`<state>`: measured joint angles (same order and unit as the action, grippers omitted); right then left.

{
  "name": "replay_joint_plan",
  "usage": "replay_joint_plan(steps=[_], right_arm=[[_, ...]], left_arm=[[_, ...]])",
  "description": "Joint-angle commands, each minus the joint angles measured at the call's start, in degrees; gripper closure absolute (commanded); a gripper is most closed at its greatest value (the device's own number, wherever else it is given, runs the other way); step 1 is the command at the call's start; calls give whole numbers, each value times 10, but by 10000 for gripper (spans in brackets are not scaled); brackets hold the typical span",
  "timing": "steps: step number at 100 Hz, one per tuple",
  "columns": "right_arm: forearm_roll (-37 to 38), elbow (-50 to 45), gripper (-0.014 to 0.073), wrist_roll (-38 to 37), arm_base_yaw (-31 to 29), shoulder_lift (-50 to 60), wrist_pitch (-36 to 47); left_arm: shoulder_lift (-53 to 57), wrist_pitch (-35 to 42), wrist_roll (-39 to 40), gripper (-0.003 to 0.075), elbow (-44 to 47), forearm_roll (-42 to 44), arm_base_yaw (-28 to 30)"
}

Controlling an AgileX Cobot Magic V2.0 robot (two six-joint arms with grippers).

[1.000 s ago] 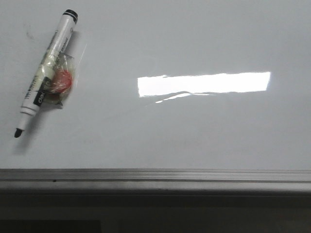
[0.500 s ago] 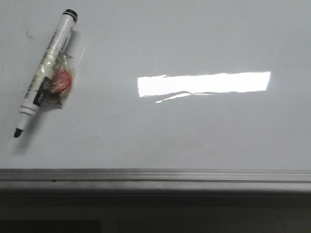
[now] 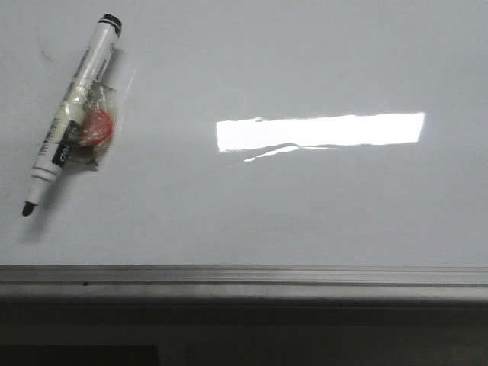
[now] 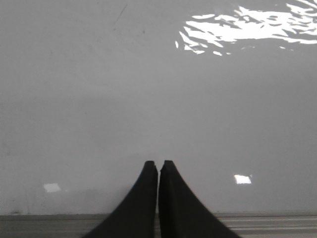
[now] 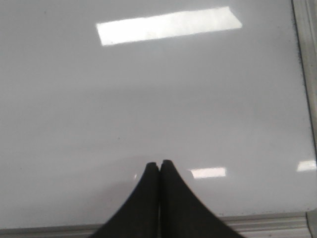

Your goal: Write number 3 on whiteboard

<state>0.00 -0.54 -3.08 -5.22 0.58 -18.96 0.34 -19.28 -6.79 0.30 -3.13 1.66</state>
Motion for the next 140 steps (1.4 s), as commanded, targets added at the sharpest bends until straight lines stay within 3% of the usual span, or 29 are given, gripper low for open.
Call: replay_joint_plan(steps=[1, 14, 22, 40, 48, 64, 81, 96, 103, 112, 128, 140], right_arm=[[-6, -14, 658, 2, -3, 9, 39], [-6, -14, 658, 2, -3, 9, 96], [-4, -14, 658, 3, -3, 9, 142], [-3, -14, 658, 3, -3, -7, 116], [-12, -14, 658, 3, -3, -26, 114], [-121, 8, 658, 3, -3, -96, 96], [-124, 59, 658, 14, -3, -192, 61], [-263, 87, 658, 14, -3, -243, 77], [-273, 88, 658, 14, -3, -249, 78], [-273, 91, 658, 14, -3, -250, 76], [-272, 103, 658, 17, -3, -250, 69], [-273, 104, 658, 17, -3, -250, 56]], left_arm=[[13, 36, 5, 741, 19, -6, 2], [13, 54, 5, 741, 19, -88, 2], [13, 66, 5, 741, 19, -87, 2], [13, 161, 5, 741, 18, -130, 2], [10, 162, 5, 741, 7, -133, 2], [-40, 92, 4, 741, -36, -119, 2], [-115, 90, 1, 741, -76, -123, 2], [-160, 100, 1, 740, -89, -154, 2], [-167, 100, 1, 732, -93, -155, 1], [-171, 100, 1, 629, -96, -156, 0], [-172, 140, 1, 276, -96, -156, 0], [-172, 168, -1, 258, -98, -171, 1]])
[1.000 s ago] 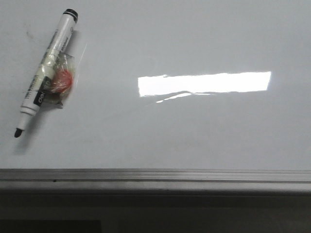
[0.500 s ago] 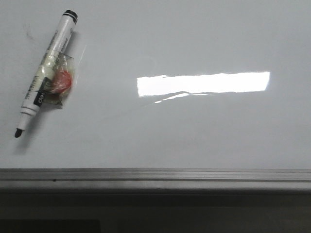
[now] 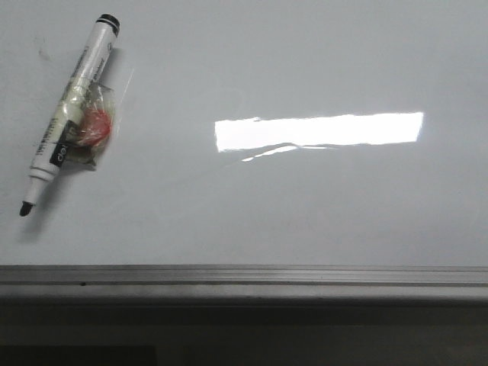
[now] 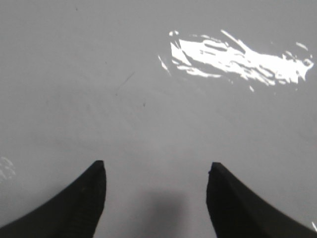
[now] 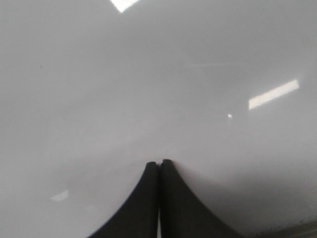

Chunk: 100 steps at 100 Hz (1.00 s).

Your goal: Write number 3 on whiteboard

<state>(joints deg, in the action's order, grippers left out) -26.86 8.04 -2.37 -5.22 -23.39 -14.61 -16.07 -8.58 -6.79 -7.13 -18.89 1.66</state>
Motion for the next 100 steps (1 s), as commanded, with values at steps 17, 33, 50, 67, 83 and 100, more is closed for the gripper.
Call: replay_joint_plan(steps=[17, 33, 50, 67, 83, 100], right_arm=[[-7, 47, 659, 36, -3, -10, 2], [-7, 99, 659, 151, -2, -10, -66], [-36, 152, 659, 245, 57, -10, -111], [-55, 180, 659, 300, 157, -10, -118], [-55, 183, 658, 305, 240, -10, -117], [-57, 183, 658, 305, 282, -10, -96]], left_arm=[[-8, 0, -80, 304, -61, -11, -28], [-12, -24, -103, 304, -86, -18, -92], [-26, -38, -104, 304, -91, -33, -188], [-67, -11, -104, 304, -91, -34, -312], [-129, 63, -103, 304, -91, -40, -407], [-218, 137, -102, 304, -92, -47, -463]])
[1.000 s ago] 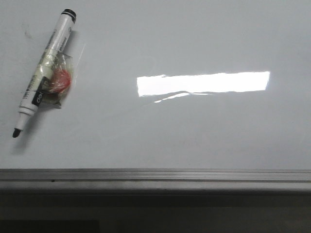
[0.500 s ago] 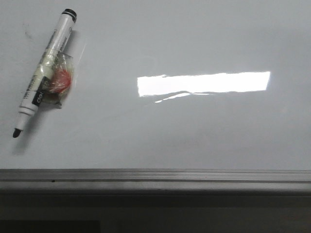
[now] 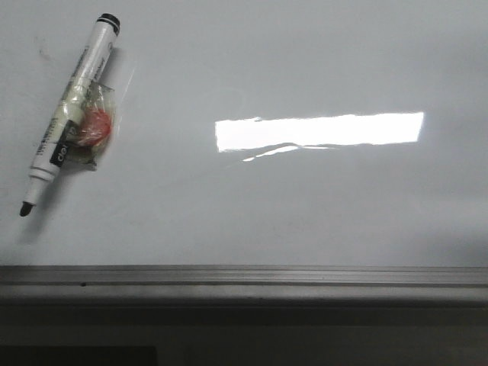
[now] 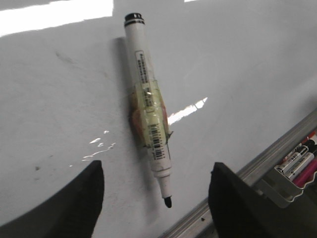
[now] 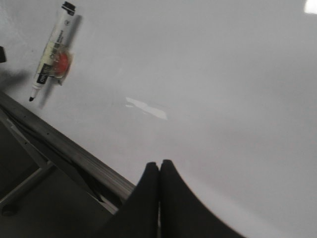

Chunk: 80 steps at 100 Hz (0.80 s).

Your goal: Write number 3 on whiteboard

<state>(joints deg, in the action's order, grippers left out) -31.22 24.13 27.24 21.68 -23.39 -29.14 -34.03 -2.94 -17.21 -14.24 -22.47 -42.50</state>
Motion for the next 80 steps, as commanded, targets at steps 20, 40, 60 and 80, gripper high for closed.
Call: replay_joint_plan(steps=[20, 40, 60, 80], right_arm=[[-16, 22, 658, 9, 19, -10, 59], [-16, 22, 658, 9, 19, -10, 59], [-16, 22, 658, 9, 19, -14, 38], [-27, 28, 658, 18, 19, -64, 27]], left_arm=[[-140, 127, 3, 304, -46, -20, -42], [-202, 146, 3, 395, -60, -34, -42], [-213, 145, -1, 741, -60, -50, -42], [-207, 132, -1, 741, -60, 37, -53]])
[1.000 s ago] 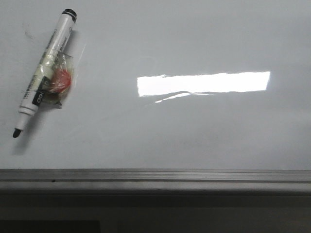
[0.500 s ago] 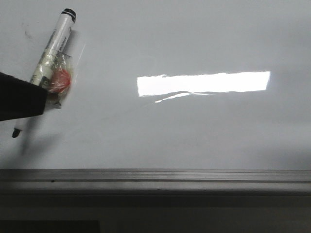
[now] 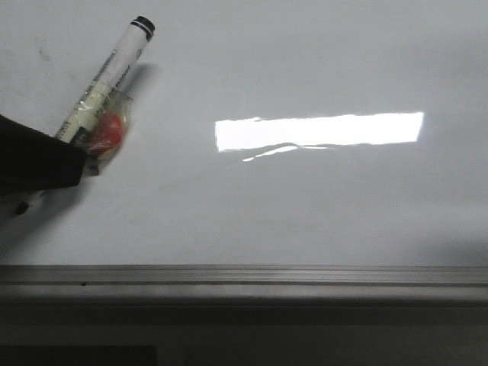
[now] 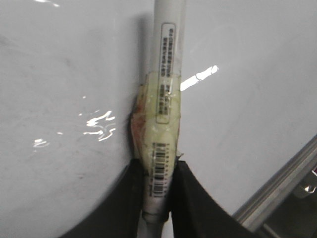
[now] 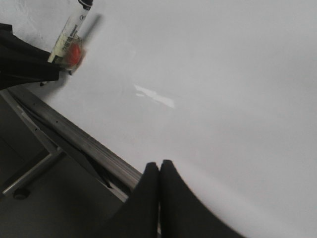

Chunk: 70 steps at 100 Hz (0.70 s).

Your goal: Write number 3 on whiteboard

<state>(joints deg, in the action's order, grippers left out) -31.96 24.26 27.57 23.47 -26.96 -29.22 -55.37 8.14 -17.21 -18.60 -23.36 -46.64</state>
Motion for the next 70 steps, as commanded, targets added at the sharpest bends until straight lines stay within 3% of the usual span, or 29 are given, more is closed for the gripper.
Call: replay_joint_plan(steps=[1, 13, 20, 31, 40, 70], right_arm=[[-22, 29, 658, 17, 2, -31, 26], [-66, 60, 653, 91, 23, -79, 17], [-96, 82, 594, 138, 48, -108, 17], [-105, 116, 349, 153, 92, -153, 9], [-106, 133, 190, 153, 123, -178, 4], [-113, 147, 179, 153, 232, -245, 83]], left_arm=[[7, 20, -1, 741, -17, 53, -13], [18, 16, -1, 741, -17, 165, -37], [19, 16, -1, 740, -17, 226, -55], [19, 28, -1, 740, -17, 316, -91], [19, 48, -1, 741, -17, 332, -107], [19, 60, -1, 741, -17, 351, -110]])
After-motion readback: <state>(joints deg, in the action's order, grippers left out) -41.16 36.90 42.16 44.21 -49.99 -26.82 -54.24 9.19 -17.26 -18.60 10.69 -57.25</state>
